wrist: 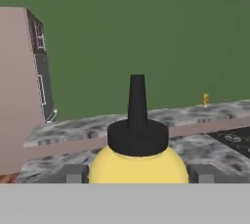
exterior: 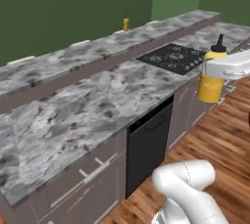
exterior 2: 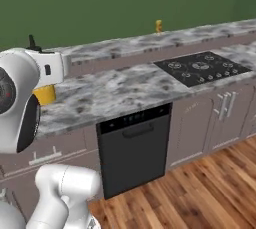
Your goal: The dining table condiment station is running low on mustard. Refill the condiment station by opening the cabinet and taking the mustard from the cabinet and placing it on the dining table.
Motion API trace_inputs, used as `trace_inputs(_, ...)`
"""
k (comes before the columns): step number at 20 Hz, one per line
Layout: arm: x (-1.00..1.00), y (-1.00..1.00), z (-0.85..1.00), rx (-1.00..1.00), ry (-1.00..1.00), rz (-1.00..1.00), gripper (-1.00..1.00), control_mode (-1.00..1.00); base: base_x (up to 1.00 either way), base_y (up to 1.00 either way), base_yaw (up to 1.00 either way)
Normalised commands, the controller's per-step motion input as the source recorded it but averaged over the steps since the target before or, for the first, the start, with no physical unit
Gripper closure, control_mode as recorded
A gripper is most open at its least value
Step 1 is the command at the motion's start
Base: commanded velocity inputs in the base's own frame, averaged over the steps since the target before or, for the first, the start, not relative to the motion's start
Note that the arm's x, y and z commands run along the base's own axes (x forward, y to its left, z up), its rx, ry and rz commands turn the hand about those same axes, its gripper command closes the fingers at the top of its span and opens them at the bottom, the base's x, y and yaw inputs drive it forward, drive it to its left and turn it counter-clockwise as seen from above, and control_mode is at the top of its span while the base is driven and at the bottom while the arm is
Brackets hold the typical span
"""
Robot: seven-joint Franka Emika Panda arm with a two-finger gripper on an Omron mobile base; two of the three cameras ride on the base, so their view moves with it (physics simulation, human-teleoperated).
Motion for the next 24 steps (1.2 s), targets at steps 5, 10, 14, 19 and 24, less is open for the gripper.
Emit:
trace_inputs(5, 0.0, 0.0, 0.0, 0.0, 0.0, 0.0, 1.0, 1.0, -0.33, 1.0, 0.25)
trace_inputs(10, 0.0, 0.0, 0.0, 0.0, 0.0, 0.0, 1.0, 1.0, -0.12, 1.0, 0.22)
trace_inputs(14, 0.0, 0.0, 0.0, 0.0, 0.0, 0.0, 1.0, 1.0, 0.11, 1.0, 0.11)
trace_inputs(19, 0.0, 0.0, 0.0, 0.0, 0.0, 0.0, 1.0, 1.0, 0.21, 1.0, 0.07)
trace_inputs(24, 0.0, 0.0, 0.0, 0.0, 0.0, 0.0, 1.0, 1.0, 0.36, 1.0, 0.04)
